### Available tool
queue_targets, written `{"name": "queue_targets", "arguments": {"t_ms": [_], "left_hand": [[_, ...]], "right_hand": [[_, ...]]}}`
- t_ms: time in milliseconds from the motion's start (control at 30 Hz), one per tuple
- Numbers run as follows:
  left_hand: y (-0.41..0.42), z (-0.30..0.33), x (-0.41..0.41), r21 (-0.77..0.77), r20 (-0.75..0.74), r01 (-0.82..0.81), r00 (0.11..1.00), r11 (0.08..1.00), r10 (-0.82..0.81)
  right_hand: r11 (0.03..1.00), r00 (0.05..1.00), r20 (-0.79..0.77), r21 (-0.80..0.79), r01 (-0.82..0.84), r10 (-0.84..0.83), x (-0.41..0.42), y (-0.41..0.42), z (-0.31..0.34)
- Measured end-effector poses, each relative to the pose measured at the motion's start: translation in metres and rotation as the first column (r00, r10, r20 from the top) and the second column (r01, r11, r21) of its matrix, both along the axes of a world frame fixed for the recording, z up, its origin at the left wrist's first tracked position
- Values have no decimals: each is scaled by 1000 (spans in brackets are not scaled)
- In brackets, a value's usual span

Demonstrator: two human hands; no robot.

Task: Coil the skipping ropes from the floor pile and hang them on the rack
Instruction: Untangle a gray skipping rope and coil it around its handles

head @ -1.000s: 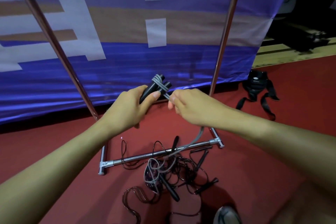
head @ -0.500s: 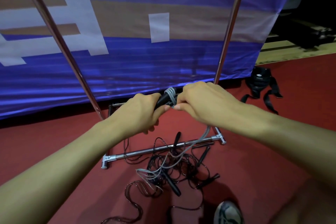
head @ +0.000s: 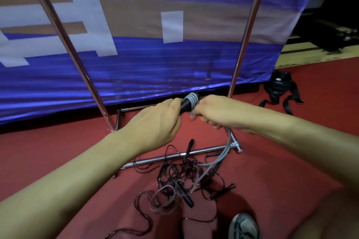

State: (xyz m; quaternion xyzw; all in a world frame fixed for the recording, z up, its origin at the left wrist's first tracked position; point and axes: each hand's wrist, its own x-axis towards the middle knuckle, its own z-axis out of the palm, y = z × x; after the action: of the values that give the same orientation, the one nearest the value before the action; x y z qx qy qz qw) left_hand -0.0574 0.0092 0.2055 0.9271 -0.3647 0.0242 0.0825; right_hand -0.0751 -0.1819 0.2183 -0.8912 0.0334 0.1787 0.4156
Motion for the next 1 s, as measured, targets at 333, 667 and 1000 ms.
{"name": "queue_targets", "arguments": {"t_ms": [333, 667, 1000], "left_hand": [[-8, 7, -4, -289, -284, -5, 955, 957, -81], [0, 34, -6, -597, -761, -356, 536, 719, -366], [9, 31, 10, -621, -713, -401, 646, 674, -272]], "right_hand": [[988, 983, 185, 148, -32, 4, 4, -11, 2], [821, 950, 277, 504, -269, 141, 5, -17, 15], [920, 976, 192, 355, -163, 99, 3, -18, 17]]}}
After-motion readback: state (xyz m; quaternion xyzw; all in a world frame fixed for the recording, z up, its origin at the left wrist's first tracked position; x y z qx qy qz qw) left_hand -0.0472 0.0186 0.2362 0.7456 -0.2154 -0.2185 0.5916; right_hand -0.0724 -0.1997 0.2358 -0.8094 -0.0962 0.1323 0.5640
